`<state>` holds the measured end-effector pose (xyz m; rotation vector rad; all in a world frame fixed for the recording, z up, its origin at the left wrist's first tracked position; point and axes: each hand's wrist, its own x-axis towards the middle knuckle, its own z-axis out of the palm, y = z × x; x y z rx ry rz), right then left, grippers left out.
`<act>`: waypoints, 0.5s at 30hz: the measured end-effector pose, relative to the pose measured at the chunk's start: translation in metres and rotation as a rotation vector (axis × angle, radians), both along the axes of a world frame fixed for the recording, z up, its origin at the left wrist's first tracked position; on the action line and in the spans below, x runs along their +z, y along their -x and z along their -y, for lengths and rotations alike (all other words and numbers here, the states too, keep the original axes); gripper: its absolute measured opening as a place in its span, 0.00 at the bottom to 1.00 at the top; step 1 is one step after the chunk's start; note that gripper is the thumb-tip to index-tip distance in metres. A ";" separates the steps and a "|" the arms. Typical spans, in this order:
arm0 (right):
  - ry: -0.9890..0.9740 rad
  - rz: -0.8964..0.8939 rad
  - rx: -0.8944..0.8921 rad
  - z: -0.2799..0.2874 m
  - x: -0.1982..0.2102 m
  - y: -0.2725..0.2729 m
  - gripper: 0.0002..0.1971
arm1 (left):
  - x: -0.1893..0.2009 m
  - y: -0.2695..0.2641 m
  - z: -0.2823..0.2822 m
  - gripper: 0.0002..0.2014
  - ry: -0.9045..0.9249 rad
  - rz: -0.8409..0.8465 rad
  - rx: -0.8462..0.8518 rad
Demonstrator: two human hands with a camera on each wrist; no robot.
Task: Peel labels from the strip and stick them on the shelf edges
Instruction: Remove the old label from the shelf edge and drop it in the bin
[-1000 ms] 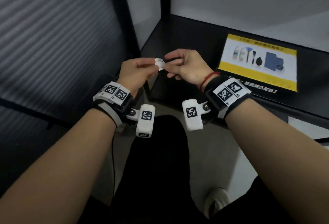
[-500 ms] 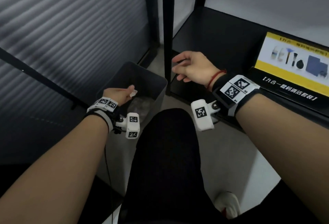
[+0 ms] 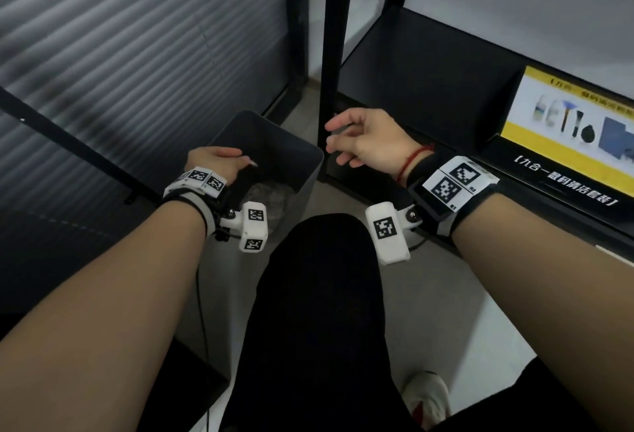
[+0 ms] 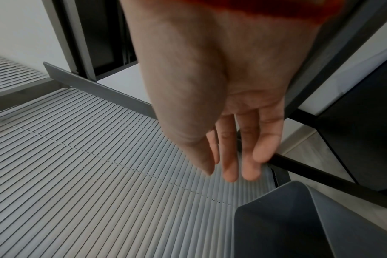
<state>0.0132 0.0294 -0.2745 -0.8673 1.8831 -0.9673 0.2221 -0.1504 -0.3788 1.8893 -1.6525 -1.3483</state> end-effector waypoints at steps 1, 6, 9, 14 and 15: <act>-0.006 0.005 -0.006 -0.001 -0.003 0.001 0.12 | -0.002 0.001 0.002 0.10 0.004 0.003 -0.005; -0.023 0.027 -0.027 -0.005 -0.019 0.005 0.11 | -0.010 0.012 0.007 0.16 0.032 0.028 -0.071; -0.027 0.029 -0.032 -0.006 -0.026 0.007 0.10 | -0.016 0.016 0.005 0.13 0.008 0.054 -0.116; -0.035 0.037 -0.033 -0.009 -0.033 0.011 0.10 | -0.029 0.018 0.002 0.07 -0.045 0.118 -0.170; -0.035 0.040 -0.035 -0.010 -0.034 0.012 0.10 | -0.031 0.018 0.002 0.08 -0.068 0.106 -0.174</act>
